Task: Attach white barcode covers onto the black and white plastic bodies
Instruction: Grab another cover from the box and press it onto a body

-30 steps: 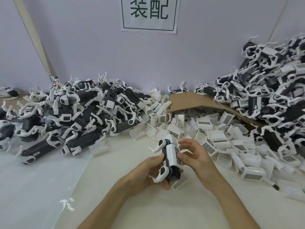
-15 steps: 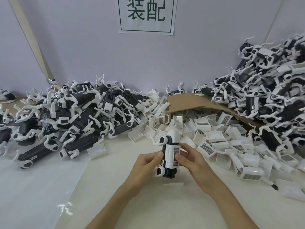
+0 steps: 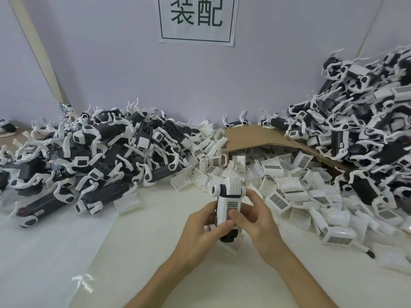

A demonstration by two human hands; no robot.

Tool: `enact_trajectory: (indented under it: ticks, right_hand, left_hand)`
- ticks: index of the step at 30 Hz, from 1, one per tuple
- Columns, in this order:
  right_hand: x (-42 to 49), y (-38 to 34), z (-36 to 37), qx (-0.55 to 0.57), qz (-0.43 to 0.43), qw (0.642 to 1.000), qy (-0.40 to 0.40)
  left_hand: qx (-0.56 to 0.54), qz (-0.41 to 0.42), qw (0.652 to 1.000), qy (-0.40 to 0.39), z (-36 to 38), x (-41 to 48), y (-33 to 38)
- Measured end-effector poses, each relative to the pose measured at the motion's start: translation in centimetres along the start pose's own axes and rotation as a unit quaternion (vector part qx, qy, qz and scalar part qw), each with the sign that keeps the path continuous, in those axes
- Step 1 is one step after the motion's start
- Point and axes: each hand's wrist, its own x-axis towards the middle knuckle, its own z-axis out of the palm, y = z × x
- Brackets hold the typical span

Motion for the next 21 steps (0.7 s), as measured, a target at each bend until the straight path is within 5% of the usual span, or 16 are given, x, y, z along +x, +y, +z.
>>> enact_trajectory:
  ticks: [8, 13, 21]
  right_hand:
    - [0.3, -0.4, -0.9, -0.087, 0.003, 0.992, 0.092]
    - [0.1, -1.4, -2.0, -0.026, -0.009, 0.999, -0.036]
    - [0.5, -4.5, -1.7, -0.147, 0.054, 0.983, -0.092]
  left_hand:
    - [0.034, -0.006, 0.999, 0.042, -0.7, 0.4, 0.5]
    - [0.053, 0.011, 0.997, 0.047, -1.2, 0.6, 0.3]
    - [-0.088, -0.046, 0.981, 0.167, -2.3, 1.3, 0.5]
